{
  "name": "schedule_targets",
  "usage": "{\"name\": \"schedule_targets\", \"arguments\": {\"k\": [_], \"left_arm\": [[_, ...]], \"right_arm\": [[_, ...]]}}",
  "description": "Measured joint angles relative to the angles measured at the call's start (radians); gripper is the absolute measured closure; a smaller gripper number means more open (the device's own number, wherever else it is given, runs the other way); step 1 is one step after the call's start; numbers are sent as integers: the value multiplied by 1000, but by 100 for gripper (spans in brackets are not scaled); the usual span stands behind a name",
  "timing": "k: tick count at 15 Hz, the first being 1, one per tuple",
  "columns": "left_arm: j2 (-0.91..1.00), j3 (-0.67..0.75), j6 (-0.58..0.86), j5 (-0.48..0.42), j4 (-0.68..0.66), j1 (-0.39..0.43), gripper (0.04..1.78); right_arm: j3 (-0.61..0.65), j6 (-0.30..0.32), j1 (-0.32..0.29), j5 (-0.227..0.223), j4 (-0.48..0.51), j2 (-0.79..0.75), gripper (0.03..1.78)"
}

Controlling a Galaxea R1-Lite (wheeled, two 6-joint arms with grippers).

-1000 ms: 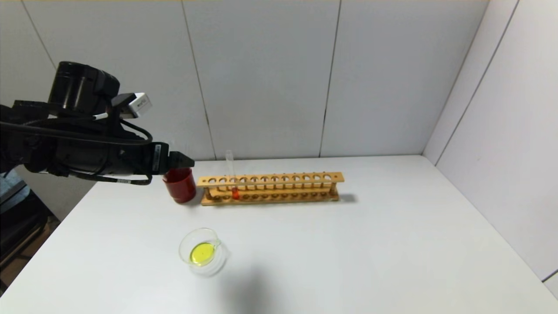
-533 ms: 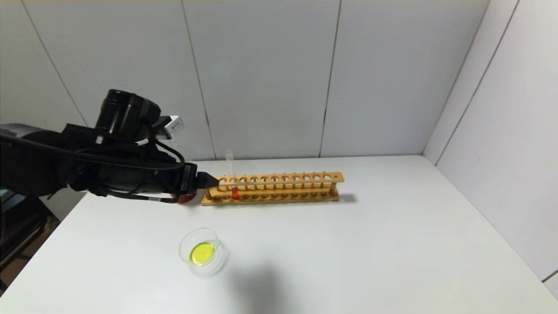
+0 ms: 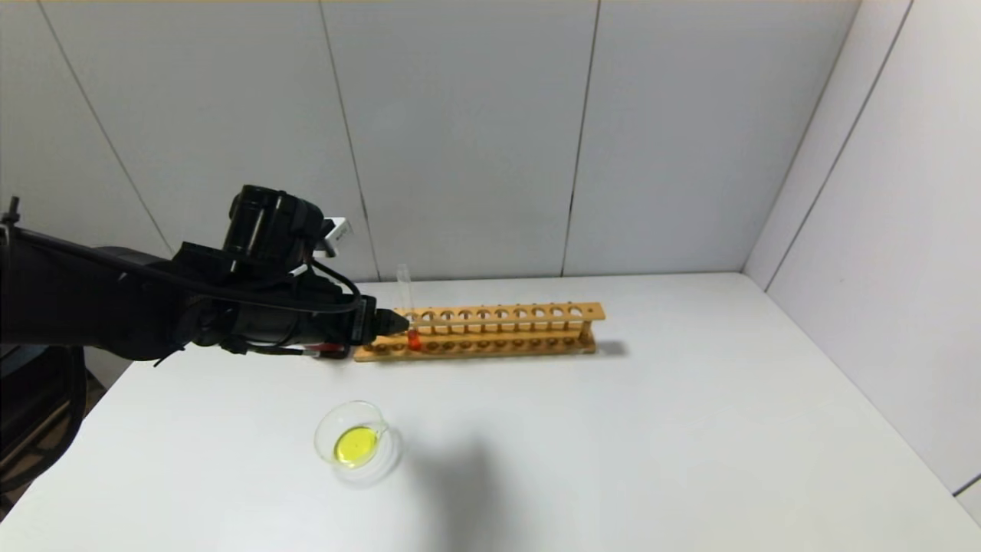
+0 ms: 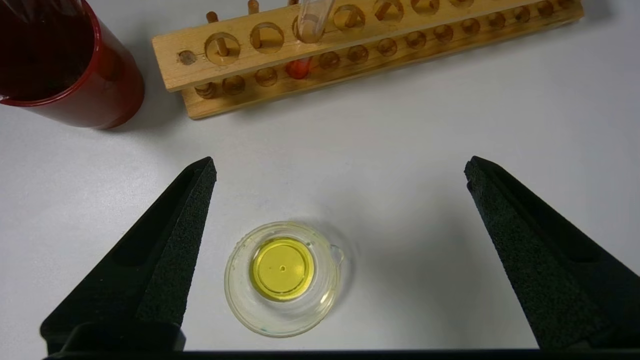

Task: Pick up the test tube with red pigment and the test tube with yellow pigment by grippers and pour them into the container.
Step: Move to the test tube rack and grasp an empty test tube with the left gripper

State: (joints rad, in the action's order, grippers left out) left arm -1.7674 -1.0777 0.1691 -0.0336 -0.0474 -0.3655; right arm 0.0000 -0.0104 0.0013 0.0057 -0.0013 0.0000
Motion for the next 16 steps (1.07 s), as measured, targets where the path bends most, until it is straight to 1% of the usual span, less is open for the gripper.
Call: {"name": "schedule_targets", "arguments": {"k": [4, 10, 12, 13, 16], "left_arm": [[-18, -4, -6, 76, -2, -25, 7], [-47, -39, 6, 82, -1, -69, 7], [-44, -33, 1, 84, 0, -71, 7], [-44, -31, 1, 87, 0, -86, 7], [-56, -41, 1, 146, -2, -103, 7]], "right_arm": [[0, 0, 0, 0, 0, 0, 6], [0, 0, -1, 0, 0, 0, 6], [0, 0, -1, 0, 0, 0, 6], [0, 0, -1, 0, 0, 0, 6], [0, 0, -1, 0, 0, 0, 6]]}}
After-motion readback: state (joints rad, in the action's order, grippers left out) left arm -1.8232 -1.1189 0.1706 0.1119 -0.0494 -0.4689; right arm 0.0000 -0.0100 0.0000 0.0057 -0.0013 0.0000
